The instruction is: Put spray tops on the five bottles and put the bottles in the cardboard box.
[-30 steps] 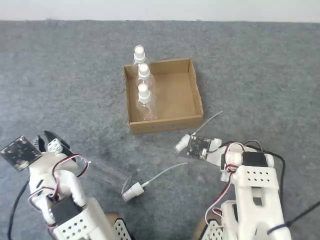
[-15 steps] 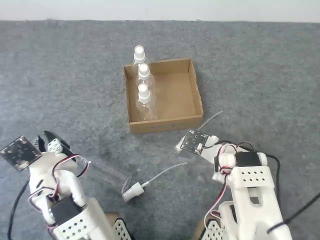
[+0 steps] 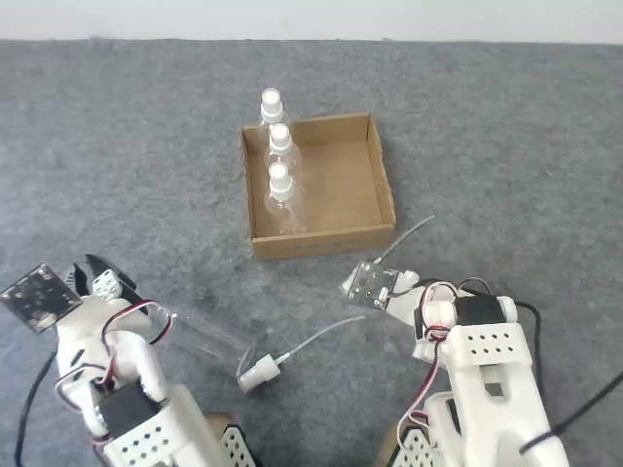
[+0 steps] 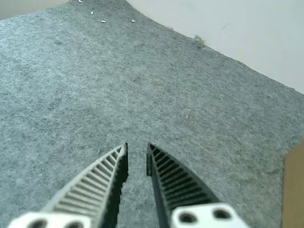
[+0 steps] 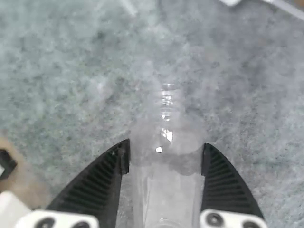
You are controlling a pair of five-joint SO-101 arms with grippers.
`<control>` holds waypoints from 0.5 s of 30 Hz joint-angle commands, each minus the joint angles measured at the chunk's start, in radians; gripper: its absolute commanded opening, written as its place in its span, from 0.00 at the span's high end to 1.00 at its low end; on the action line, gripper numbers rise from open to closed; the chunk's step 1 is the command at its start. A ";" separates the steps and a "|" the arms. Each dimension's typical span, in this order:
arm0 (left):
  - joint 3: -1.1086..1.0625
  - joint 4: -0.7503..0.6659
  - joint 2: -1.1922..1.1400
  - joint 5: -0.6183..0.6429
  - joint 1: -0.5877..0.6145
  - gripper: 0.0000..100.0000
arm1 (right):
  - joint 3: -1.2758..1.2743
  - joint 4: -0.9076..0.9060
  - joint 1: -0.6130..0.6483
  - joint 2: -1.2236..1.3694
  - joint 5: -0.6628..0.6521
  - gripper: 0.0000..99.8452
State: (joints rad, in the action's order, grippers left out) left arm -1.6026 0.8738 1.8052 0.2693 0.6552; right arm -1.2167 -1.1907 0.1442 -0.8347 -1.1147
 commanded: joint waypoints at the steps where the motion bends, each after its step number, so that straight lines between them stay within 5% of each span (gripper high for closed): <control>1: 0.016 -0.009 0.015 0.002 0.006 0.94 | 0.038 -0.039 0.002 -0.021 -0.034 0.84; 15: 0.016 -0.009 0.015 0.002 0.006 0.94 | 0.028 -0.041 0.022 -0.021 -0.041 0.84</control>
State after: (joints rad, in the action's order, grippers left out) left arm -1.6026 0.8738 1.8052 0.2693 0.6552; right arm -1.2167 -1.2137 0.1534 -0.8424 -1.1377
